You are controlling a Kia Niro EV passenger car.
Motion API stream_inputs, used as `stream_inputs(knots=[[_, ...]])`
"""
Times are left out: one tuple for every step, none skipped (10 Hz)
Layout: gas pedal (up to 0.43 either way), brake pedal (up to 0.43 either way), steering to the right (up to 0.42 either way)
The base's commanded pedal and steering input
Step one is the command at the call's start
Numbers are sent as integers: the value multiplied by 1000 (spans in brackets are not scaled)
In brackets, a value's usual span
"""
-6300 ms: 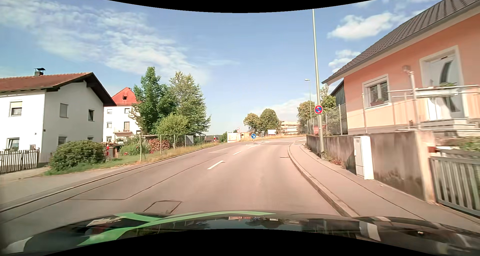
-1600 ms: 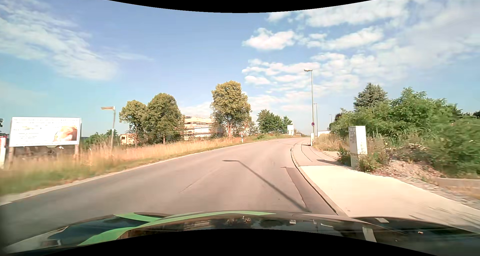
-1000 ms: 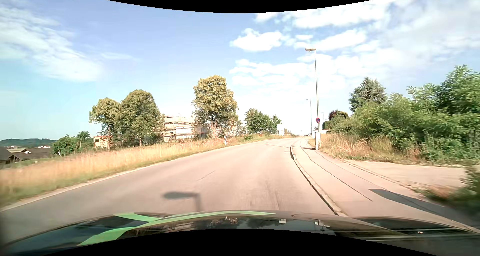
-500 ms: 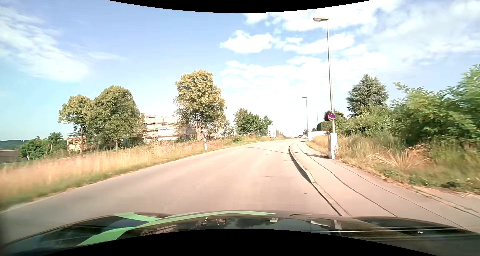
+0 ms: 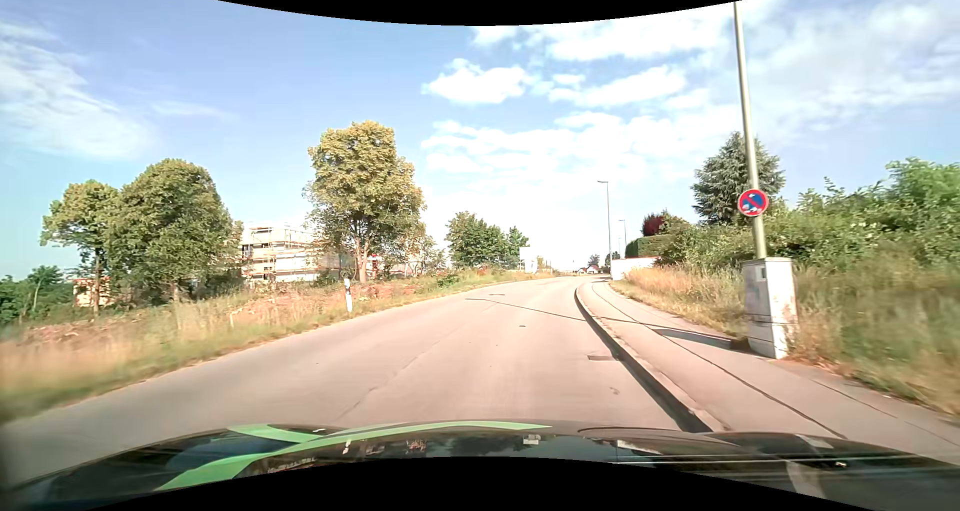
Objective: Follow the waypoints while adhering to traffic rules and regulations
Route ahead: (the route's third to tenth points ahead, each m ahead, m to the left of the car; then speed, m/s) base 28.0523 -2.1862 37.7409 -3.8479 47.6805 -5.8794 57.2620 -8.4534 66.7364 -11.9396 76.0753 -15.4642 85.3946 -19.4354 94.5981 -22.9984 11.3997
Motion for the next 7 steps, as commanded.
stream_inputs(knots=[[268, 0, 34], [268, 0, 35], [268, 0, 37], [268, 0, 38], [268, 0, 38], [260, 0, 38], [248, 0, 36]])
